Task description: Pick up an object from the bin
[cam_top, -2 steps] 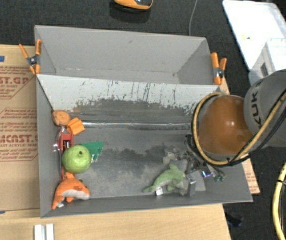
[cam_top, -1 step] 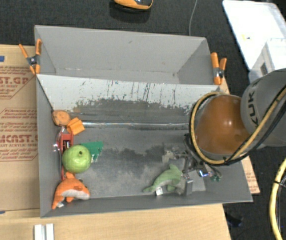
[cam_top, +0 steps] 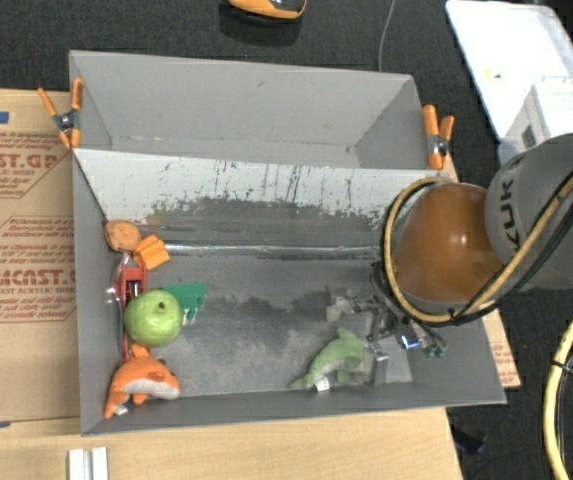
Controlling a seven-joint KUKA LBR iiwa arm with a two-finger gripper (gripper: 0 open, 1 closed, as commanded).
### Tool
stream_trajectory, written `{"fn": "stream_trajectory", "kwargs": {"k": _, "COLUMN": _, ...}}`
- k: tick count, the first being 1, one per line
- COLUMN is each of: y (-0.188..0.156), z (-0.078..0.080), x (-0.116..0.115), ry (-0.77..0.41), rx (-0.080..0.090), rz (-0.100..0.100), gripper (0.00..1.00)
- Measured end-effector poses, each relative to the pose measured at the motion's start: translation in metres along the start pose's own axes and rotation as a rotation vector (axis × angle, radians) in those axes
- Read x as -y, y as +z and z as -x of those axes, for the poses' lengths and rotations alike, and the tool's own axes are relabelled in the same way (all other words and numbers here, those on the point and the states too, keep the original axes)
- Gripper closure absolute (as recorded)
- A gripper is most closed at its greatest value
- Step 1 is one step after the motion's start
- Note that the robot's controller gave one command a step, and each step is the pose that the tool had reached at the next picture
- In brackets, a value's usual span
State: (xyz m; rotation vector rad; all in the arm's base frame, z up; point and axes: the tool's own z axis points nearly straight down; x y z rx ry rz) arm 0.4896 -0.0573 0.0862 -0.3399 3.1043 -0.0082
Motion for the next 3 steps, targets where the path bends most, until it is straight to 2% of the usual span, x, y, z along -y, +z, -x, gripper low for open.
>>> {"fn": "stream_trajectory", "kwargs": {"k": 1, "y": 0.005, "z": 0.003, "x": -0.01, "ry": 0.036, "rx": 0.001, "rz": 0.003, "gripper": 1.0}}
{"fn": "stream_trajectory", "kwargs": {"k": 2, "y": 0.005, "z": 0.003, "x": -0.01, "ry": 0.036, "rx": 0.001, "rz": 0.002, "gripper": 1.0}}
{"fn": "stream_trajectory", "kwargs": {"k": 3, "y": -0.022, "z": 0.001, "x": -0.018, "ry": 0.06, "rx": 0.002, "rz": 0.004, "gripper": 1.0}}
